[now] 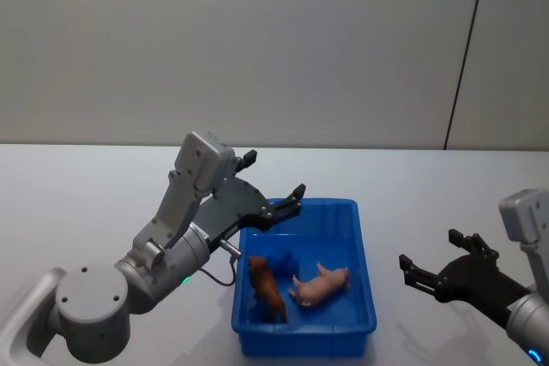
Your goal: Pick up the two dolls from the table and place them into the box.
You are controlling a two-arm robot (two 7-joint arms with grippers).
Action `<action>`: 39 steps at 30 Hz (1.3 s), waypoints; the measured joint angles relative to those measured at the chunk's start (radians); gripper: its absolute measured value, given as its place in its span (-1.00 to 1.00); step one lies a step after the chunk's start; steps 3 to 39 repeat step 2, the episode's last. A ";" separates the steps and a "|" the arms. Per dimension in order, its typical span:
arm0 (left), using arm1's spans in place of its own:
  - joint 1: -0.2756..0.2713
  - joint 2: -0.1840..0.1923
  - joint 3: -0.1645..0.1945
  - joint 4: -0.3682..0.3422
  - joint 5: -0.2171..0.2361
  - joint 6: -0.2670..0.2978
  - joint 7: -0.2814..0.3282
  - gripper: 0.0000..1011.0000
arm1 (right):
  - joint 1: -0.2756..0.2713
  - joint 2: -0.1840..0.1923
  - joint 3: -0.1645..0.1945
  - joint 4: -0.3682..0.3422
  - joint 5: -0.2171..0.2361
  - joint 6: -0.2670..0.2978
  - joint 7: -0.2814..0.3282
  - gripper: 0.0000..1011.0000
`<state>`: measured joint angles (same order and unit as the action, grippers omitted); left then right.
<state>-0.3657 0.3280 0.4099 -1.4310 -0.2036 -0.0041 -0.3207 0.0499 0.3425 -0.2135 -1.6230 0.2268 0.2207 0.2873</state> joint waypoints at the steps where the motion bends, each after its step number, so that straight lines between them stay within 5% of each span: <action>1: 0.002 0.001 0.000 -0.002 -0.001 -0.002 0.002 0.98 | 0.000 0.000 0.000 0.000 0.000 0.000 0.000 0.98; 39: 0.003 0.002 -0.001 -0.004 -0.002 -0.003 0.003 0.98 | 0.000 0.000 0.000 0.000 0.000 0.000 0.000 0.98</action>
